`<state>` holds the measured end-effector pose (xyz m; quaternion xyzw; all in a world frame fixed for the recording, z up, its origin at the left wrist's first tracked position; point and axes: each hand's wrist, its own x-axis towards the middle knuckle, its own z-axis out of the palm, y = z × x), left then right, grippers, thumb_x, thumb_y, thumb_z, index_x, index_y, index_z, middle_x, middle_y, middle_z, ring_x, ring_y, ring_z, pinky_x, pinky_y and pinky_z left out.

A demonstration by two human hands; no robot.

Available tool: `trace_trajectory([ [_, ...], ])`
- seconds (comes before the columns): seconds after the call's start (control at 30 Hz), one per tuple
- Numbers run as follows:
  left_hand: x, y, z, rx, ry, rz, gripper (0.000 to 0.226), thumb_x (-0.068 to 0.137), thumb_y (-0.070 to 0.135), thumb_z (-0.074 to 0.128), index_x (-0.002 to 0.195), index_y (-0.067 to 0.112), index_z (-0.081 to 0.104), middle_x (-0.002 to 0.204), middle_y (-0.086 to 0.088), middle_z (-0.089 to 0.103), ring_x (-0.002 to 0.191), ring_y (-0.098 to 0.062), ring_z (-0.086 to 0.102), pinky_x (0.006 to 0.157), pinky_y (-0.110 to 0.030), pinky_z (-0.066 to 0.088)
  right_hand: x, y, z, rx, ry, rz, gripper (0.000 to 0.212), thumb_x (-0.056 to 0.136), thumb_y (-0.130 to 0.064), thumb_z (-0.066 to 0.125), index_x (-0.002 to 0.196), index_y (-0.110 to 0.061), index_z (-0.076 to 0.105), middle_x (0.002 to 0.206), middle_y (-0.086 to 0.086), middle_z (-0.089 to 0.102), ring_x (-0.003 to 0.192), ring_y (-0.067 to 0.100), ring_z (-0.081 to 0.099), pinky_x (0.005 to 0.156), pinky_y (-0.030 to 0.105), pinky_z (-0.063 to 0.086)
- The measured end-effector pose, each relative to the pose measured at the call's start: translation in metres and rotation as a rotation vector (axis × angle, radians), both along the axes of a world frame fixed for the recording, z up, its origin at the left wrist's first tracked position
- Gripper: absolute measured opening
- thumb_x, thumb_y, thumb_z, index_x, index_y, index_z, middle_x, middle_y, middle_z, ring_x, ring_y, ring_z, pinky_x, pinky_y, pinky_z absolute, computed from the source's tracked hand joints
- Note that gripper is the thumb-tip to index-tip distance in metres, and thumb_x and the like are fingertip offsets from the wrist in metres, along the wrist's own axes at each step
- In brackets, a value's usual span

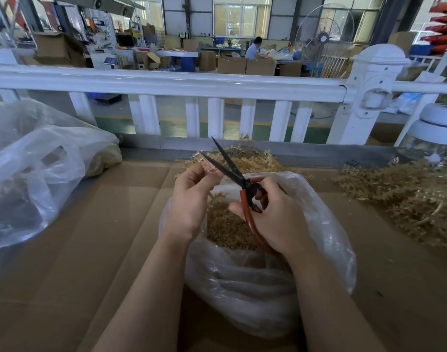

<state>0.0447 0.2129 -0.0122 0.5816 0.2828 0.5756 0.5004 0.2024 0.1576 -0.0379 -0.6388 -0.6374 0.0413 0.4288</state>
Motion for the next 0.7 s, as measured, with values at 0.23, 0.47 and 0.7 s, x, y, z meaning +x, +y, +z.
trace_trajectory([
  [0.23,-0.0054,0.0013,0.0033,0.02,0.061,0.006,0.022,0.092,-0.012,0.048,0.094,0.002,0.065,0.09,-0.006,0.069,0.087,-0.014,0.065,0.083,-0.024,0.052,0.0022,0.0003,-0.0014,0.041,-0.125,-0.034,0.057,0.071,-0.081,0.058,0.094,-0.029,0.05,0.086,-0.016,0.062,0.078,0.003,0.061,0.063,0.02,0.052],
  [0.47,-0.0084,0.0018,0.0013,-0.02,0.146,0.003,0.014,0.093,-0.007,0.054,0.094,0.002,0.065,0.095,-0.018,0.067,0.092,-0.023,0.06,0.087,-0.034,0.048,0.0037,0.0002,-0.0018,0.052,-0.151,-0.017,0.06,0.069,-0.085,0.055,0.095,-0.03,0.055,0.083,-0.016,0.062,0.075,0.002,0.059,0.06,0.012,0.045],
  [0.7,-0.0098,0.0052,0.0022,-0.006,0.151,-0.037,0.016,0.094,-0.007,0.052,0.101,-0.022,0.054,0.098,-0.02,0.052,0.092,-0.028,0.047,0.087,-0.04,0.038,0.0033,-0.0011,-0.0011,0.128,-0.202,-0.089,0.062,0.07,-0.09,0.046,0.079,-0.029,0.048,0.064,-0.016,0.054,0.06,0.001,0.055,0.051,0.018,0.045],
])
